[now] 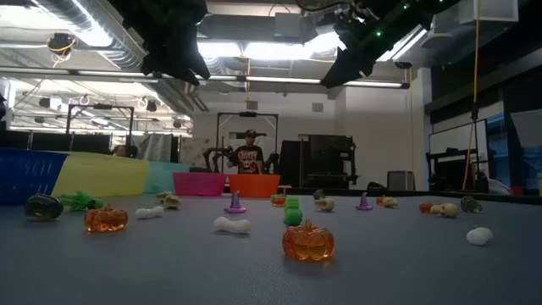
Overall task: Sort Halloween decoration
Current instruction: Put the purple witch hat toy into the pink bin
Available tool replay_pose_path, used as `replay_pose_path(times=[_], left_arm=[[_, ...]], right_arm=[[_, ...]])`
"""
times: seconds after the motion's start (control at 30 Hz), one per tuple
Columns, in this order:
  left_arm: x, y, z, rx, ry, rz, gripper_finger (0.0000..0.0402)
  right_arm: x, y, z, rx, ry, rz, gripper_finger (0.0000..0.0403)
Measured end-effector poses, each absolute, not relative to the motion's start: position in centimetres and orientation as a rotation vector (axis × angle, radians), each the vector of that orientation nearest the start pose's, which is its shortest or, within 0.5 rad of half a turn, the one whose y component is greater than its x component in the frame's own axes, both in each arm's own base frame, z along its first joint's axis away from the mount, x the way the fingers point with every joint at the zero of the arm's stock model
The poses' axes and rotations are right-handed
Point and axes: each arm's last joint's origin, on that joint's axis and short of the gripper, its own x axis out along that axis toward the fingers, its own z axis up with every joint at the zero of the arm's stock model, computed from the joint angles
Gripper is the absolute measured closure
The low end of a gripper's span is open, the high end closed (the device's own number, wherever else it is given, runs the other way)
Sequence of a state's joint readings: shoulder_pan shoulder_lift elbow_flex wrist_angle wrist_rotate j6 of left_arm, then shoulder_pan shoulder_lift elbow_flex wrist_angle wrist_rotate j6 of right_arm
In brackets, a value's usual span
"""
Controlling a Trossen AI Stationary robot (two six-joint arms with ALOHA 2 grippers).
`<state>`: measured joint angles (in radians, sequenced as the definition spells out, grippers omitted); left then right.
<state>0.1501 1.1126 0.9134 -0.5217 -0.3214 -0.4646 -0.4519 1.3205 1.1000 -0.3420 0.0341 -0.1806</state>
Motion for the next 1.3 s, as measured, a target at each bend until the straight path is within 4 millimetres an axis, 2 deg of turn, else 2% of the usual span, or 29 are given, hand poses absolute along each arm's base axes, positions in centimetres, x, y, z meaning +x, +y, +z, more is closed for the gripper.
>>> replay_pose_path(times=[0.57, 0.97, 1.3], left_arm=[[22.27, 4.33, 28.79, -0.339, 0.614, 0.606, 0.0242], [22.11, 5.06, 28.78, -0.303, 0.624, 0.622, 0.0242], [22.25, 4.46, 28.76, -0.305, 0.633, 0.573, 0.0242]], right_arm=[[25.92, -12.69, 31.26, -0.055, 0.596, -0.421, 0.0235], [25.92, -12.69, 31.26, -0.055, 0.596, -0.421, 0.0235], [25.91, -12.69, 31.26, -0.055, 0.597, -0.421, 0.0235]])
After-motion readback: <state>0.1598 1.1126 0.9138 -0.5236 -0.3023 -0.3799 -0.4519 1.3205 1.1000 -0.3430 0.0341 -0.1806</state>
